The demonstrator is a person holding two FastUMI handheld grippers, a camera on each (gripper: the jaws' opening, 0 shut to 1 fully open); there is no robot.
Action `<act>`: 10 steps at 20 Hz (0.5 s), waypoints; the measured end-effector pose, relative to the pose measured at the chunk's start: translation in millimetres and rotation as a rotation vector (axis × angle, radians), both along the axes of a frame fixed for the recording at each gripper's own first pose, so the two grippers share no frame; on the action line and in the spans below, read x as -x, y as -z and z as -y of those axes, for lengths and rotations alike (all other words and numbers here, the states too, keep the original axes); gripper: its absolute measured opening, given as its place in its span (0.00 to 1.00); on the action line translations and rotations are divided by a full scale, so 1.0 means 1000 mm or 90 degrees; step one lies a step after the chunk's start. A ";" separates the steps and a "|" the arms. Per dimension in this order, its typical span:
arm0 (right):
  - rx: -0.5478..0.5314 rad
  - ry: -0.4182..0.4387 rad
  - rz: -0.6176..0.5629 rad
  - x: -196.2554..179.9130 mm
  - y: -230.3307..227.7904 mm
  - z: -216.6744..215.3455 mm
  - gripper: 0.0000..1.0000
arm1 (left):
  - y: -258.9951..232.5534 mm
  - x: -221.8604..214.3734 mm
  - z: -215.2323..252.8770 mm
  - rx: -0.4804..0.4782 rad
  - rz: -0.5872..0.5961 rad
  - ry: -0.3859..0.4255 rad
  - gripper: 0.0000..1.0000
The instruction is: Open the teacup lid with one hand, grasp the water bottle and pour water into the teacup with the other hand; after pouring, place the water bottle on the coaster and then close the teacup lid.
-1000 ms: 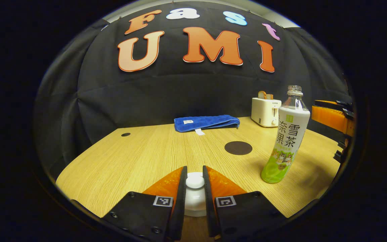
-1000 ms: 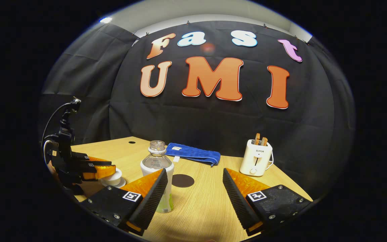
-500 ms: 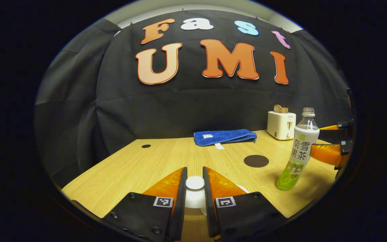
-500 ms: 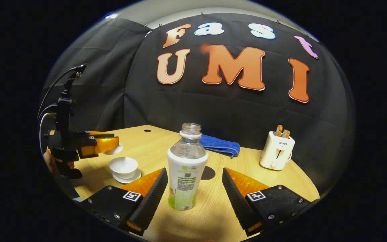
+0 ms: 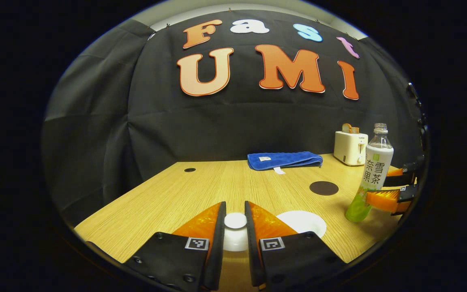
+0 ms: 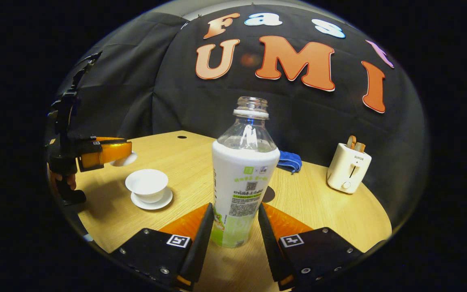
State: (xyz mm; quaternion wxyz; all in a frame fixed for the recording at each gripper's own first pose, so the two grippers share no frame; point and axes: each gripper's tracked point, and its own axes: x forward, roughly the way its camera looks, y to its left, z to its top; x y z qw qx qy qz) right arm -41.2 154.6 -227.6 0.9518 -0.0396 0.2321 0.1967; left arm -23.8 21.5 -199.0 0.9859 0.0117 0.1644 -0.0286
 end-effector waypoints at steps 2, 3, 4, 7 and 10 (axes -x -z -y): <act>-0.006 -0.001 0.012 -0.005 -0.008 -0.005 0.61 | 0.004 -0.003 -0.006 -0.001 -0.001 -0.005 0.32; -0.002 -0.002 0.019 -0.006 -0.009 -0.005 0.61 | 0.003 -0.002 -0.010 -0.001 -0.001 -0.008 0.32; 0.008 -0.006 0.029 -0.008 -0.012 -0.006 0.61 | 0.003 -0.001 -0.012 0.000 0.000 -0.010 0.32; -0.001 -0.011 0.016 -0.005 -0.001 -0.010 0.55 | 0.006 0.002 -0.017 0.007 -0.002 -0.014 0.32; -0.020 -0.004 0.030 -0.001 -0.004 -0.008 0.58 | 0.005 0.000 -0.020 0.005 0.001 -0.015 0.31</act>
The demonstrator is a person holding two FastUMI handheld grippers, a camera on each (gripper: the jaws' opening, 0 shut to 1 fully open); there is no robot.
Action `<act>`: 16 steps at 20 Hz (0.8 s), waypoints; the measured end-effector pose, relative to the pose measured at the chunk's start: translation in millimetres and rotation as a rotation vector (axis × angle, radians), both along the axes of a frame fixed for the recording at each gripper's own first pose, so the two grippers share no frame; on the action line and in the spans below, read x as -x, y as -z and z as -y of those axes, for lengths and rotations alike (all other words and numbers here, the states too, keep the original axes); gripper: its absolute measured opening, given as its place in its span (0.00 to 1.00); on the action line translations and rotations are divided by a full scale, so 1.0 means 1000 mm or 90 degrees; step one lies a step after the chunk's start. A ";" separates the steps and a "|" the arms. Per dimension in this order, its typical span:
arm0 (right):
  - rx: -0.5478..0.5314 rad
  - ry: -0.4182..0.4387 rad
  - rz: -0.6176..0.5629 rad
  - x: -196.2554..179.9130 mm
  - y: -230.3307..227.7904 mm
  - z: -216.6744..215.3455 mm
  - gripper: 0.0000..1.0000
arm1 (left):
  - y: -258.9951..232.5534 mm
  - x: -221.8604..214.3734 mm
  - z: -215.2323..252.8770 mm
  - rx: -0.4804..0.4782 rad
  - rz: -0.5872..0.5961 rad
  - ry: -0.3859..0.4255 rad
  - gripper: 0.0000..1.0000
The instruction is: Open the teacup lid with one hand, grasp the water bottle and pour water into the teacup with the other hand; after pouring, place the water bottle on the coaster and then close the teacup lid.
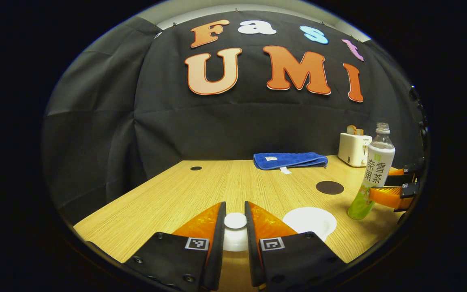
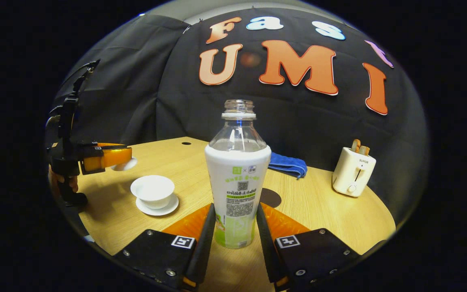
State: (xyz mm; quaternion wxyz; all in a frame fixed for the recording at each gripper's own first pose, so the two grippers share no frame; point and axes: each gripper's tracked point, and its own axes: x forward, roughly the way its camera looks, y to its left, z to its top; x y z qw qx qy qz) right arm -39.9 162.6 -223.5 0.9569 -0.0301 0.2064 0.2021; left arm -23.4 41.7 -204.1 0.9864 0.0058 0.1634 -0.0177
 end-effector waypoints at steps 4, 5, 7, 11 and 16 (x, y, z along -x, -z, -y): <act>-0.006 0.015 0.002 -0.007 0.007 0.003 0.65 | -0.001 0.001 0.000 -0.002 0.002 0.000 0.32; -0.011 0.015 -0.007 -0.008 0.011 0.002 0.67 | -0.001 0.000 -0.001 -0.003 0.002 -0.003 0.32; -0.020 0.020 -0.017 -0.011 0.016 0.000 0.75 | -0.001 0.000 -0.002 -0.004 0.003 -0.004 0.32; -0.042 0.030 -0.033 -0.022 0.024 -0.008 0.81 | -0.005 0.000 -0.001 -0.006 0.008 -0.004 0.32; -0.012 0.022 -0.010 -0.024 0.006 -0.002 0.65 | -0.008 0.003 -0.004 -0.007 0.012 -0.005 0.32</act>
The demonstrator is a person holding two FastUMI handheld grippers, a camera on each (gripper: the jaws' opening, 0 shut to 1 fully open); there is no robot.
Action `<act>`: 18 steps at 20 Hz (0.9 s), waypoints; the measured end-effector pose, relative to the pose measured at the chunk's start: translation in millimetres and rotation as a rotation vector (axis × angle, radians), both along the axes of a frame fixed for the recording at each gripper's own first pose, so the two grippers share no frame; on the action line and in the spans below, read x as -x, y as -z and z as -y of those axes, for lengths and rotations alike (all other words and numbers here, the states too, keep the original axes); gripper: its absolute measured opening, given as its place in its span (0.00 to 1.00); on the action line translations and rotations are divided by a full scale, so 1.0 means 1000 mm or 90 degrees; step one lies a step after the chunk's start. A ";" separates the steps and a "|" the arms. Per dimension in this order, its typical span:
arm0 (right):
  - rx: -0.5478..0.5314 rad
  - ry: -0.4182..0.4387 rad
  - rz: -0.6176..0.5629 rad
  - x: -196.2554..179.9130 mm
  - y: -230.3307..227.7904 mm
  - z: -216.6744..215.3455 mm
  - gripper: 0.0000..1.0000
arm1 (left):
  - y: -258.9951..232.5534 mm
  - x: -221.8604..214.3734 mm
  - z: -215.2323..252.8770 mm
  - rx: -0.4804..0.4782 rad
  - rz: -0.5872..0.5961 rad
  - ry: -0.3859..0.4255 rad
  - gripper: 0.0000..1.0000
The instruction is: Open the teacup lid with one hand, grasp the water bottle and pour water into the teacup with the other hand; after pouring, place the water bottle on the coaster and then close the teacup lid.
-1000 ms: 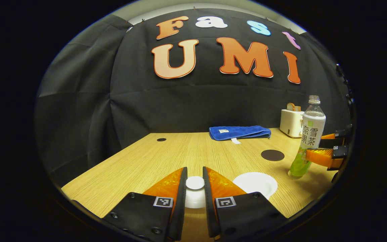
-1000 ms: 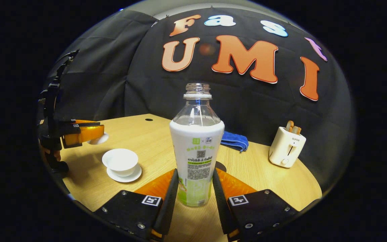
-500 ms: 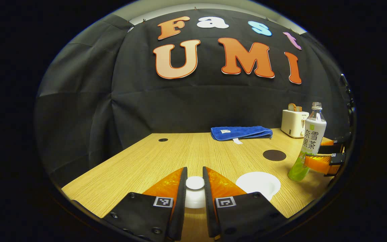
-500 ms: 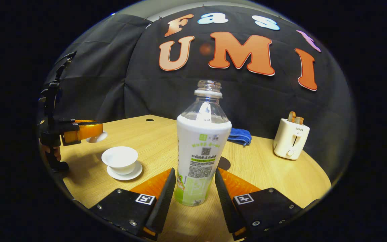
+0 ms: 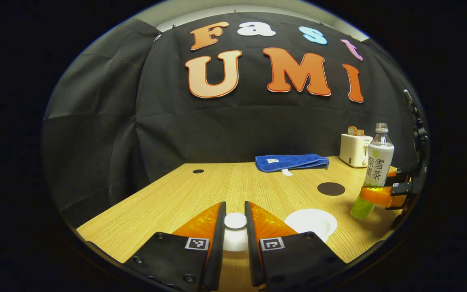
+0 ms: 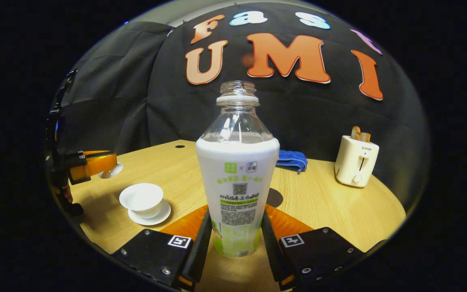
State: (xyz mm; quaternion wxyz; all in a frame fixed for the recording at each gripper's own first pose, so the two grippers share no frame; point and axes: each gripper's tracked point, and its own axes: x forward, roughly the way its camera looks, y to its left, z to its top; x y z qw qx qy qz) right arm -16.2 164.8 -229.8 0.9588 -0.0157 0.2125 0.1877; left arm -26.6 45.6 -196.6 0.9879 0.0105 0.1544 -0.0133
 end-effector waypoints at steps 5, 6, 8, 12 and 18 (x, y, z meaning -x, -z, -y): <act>0.200 -0.055 0.103 -0.015 -0.021 0.003 0.65 | -0.003 0.004 -0.013 0.005 0.003 -0.010 0.31; 0.235 -0.071 0.118 -0.017 -0.023 0.001 0.65 | -0.002 0.006 -0.016 0.005 0.003 -0.014 0.32; 0.294 -0.092 0.146 -0.021 -0.026 -0.002 0.65 | -0.002 0.008 -0.020 0.005 0.003 -0.018 0.32; 0.437 -0.145 0.205 -0.024 -0.026 -0.006 0.65 | -0.001 0.012 -0.030 -0.001 0.001 -0.025 0.31; 0.616 -0.204 0.291 -0.038 -0.024 -0.013 0.64 | 0.001 0.017 -0.042 -0.001 0.001 -0.034 0.32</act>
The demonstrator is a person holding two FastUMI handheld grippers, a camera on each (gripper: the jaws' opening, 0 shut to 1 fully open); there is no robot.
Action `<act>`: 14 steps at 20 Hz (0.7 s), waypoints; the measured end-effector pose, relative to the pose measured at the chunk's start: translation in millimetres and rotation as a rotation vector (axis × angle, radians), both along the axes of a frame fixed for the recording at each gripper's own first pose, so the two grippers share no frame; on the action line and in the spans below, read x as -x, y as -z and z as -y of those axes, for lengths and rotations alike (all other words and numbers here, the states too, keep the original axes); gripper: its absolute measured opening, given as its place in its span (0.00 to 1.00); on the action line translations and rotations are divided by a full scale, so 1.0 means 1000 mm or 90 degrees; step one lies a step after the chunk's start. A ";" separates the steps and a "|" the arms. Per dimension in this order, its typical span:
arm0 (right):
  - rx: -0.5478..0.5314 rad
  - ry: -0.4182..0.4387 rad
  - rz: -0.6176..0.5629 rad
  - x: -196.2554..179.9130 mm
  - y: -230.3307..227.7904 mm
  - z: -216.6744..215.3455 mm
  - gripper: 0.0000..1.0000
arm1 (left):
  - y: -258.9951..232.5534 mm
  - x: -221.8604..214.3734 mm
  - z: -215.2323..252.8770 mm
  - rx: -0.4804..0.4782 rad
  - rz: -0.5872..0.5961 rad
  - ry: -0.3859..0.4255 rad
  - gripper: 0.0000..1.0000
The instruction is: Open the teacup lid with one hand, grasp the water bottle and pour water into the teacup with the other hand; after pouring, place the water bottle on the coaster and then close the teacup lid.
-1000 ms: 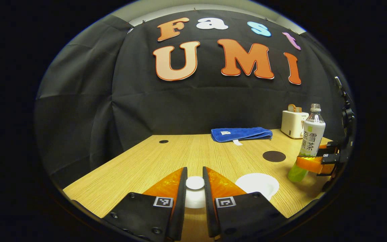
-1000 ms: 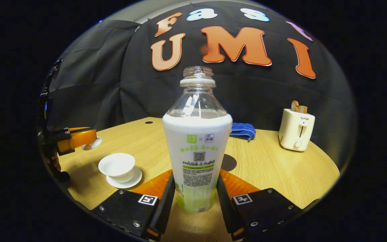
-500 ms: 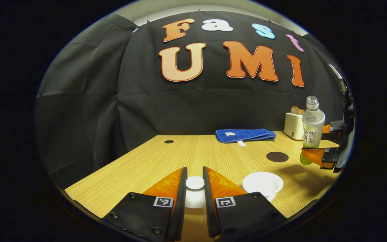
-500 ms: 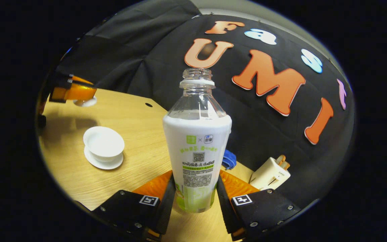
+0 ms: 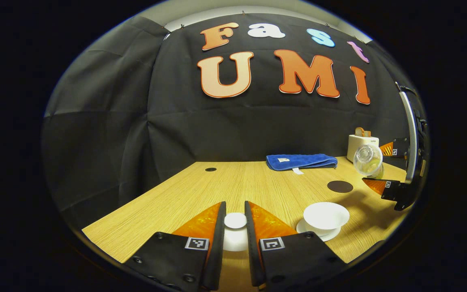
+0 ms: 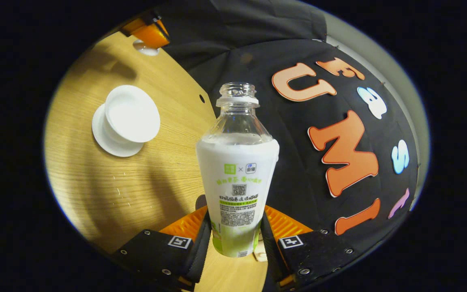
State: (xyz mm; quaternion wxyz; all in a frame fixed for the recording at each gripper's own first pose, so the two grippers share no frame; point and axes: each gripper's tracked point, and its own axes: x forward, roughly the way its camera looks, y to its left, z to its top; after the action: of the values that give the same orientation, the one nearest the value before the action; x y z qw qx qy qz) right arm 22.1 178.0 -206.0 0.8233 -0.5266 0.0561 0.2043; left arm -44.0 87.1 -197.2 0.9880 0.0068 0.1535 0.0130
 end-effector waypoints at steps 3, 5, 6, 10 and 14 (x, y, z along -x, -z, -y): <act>0.059 -0.028 0.042 0.000 -0.005 -0.004 0.64 | 0.000 0.001 -0.004 0.004 0.000 -0.004 0.30; 0.103 -0.055 0.069 -0.005 -0.007 -0.010 0.64 | 0.000 0.005 -0.009 0.009 0.000 -0.010 0.32; 0.113 -0.062 0.076 -0.006 -0.007 -0.012 0.64 | 0.001 0.005 -0.011 0.008 -0.001 -0.012 0.30; 0.160 -0.084 0.120 -0.013 -0.010 -0.019 0.64 | 0.002 0.008 -0.016 0.004 -0.001 -0.015 0.30; 0.204 -0.105 0.162 -0.015 -0.019 -0.022 0.64 | 0.003 0.008 -0.019 0.006 -0.001 -0.017 0.31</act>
State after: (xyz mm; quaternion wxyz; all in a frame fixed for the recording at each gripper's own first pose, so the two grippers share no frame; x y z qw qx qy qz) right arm 36.7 200.3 -187.1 0.7101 -0.6750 -0.0595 0.1912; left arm -52.5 105.9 -200.4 0.9877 0.0004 0.1543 0.0259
